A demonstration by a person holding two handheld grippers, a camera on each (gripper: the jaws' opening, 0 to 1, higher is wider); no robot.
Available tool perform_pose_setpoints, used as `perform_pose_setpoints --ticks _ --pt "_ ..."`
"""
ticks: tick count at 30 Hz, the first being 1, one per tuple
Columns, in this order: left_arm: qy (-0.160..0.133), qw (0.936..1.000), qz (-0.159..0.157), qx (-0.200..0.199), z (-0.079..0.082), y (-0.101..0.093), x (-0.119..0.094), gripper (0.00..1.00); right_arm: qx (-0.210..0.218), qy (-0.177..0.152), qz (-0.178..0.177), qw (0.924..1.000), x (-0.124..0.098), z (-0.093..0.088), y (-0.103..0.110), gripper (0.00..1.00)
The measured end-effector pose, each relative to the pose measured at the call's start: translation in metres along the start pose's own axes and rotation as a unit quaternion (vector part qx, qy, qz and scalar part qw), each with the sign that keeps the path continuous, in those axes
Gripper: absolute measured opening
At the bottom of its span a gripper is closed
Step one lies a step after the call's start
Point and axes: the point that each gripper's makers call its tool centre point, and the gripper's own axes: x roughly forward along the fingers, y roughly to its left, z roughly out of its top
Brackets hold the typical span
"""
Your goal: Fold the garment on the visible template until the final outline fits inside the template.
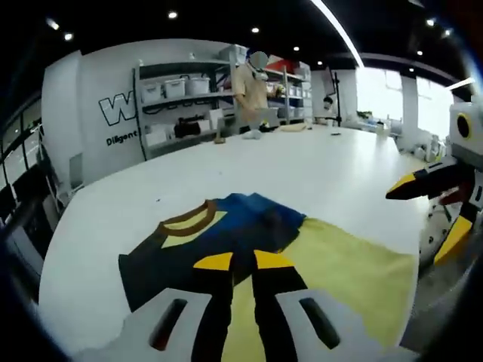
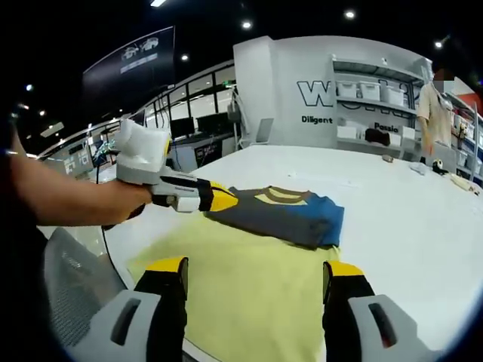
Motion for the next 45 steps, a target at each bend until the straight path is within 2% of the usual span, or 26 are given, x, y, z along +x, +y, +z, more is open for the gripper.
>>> perform_pose_setpoints --ticks 6,13,18,24,33,35,40,45 --pt "-0.004 0.9999 0.011 -0.009 -0.002 0.003 -0.021 0.14 -0.004 -0.002 0.004 1.0000 -0.001 0.000 0.002 0.72" --pt "-0.015 0.9989 0.030 -0.032 -0.004 0.010 -0.057 0.23 -0.008 -0.002 0.008 0.9999 -0.001 0.000 0.004 0.72" --pt "-0.019 0.9975 0.045 -0.050 -0.008 0.016 -0.079 0.39 -0.012 0.001 0.010 0.9999 -0.002 0.000 0.006 0.72" --pt "-0.022 0.9955 0.059 -0.071 -0.014 0.026 -0.104 0.51 -0.014 0.002 0.010 0.9999 -0.002 -0.001 0.006 0.72" --pt "-0.009 0.9912 0.071 -0.112 -0.033 0.037 -0.134 0.78 -0.017 0.006 0.009 0.9998 -0.001 -0.002 0.006 0.73" --pt "-0.008 0.9883 0.072 -0.134 -0.038 0.039 -0.139 0.85 -0.018 0.007 0.008 0.9998 -0.001 -0.002 0.006 0.73" --pt "0.001 0.9849 0.066 -0.160 -0.047 0.036 -0.148 0.99 -0.019 0.010 0.006 0.9998 -0.001 -0.003 0.006 0.74" --pt "0.028 0.9852 0.053 -0.161 -0.060 0.024 -0.155 0.99 -0.020 0.012 0.005 0.9997 -0.001 -0.004 0.006 0.74"
